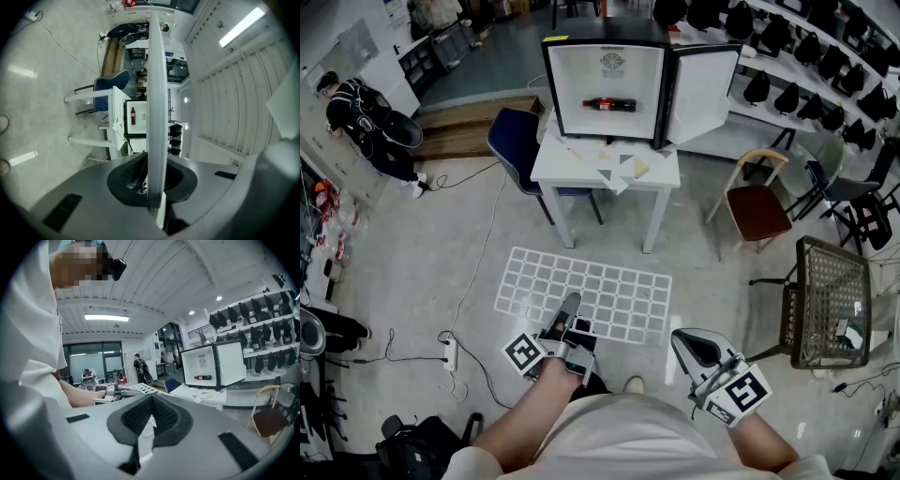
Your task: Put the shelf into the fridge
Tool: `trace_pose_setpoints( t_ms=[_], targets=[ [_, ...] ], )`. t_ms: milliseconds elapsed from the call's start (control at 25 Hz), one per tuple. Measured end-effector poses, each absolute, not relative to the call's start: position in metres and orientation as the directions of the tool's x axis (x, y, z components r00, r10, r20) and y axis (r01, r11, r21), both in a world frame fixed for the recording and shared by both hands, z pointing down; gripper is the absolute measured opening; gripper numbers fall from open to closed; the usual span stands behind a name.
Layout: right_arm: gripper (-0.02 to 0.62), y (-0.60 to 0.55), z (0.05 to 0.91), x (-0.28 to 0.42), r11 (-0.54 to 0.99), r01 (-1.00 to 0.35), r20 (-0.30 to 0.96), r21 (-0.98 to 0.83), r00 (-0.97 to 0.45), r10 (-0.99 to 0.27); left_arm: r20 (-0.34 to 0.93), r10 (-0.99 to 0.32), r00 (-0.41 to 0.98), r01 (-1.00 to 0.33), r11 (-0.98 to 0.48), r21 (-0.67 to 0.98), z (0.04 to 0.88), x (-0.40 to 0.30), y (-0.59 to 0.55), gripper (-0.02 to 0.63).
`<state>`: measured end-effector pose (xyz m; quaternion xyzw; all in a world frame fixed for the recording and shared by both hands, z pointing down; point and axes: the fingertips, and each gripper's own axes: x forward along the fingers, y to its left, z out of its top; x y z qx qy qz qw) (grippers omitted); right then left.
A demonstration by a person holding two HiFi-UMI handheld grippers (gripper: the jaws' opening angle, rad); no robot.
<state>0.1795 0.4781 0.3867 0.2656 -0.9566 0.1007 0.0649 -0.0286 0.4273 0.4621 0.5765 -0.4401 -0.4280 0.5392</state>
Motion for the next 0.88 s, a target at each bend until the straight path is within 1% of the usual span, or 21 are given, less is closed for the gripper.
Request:
trace_pose_setpoints(
  t_ms=[160, 360, 600, 840, 880],
  targets=[
    [0.006, 0.464, 0.388, 0.200, 0.834, -0.527, 0.170, -0.160, -0.847, -0.503, -0.035, -0.969, 0.246, -0.026, -0.043, 0.999, 0.462, -0.008, 0.408, 0.038],
    [0.006, 0.433, 0.395, 0.199, 0.838, -0.523, 0.173, -0.152, -0.849, -0.499, -0.049, -0.969, 0.242, -0.025, -0.057, 0.998, 0.460, -0.011, 0.369, 0.038],
    [0.008, 0.369, 0.398, 0.178, 0.821, -0.554, 0.175, -0.134, -0.829, -0.531, -0.059, -0.968, 0.242, -0.025, -0.067, 0.997, 0.463, -0.039, 0.294, 0.037],
    [0.010, 0.291, 0.387, 0.140, 0.801, -0.590, 0.215, -0.104, -0.799, -0.561, -0.055, -0.961, 0.272, -0.028, -0.065, 0.997, 0.461, -0.070, 0.200, 0.038],
    [0.021, 0.280, 0.386, 0.134, 0.796, -0.597, 0.218, -0.103, -0.794, -0.567, -0.062, -0.958, 0.280, -0.027, -0.072, 0.997, 0.459, -0.074, 0.185, 0.038]
  ],
)
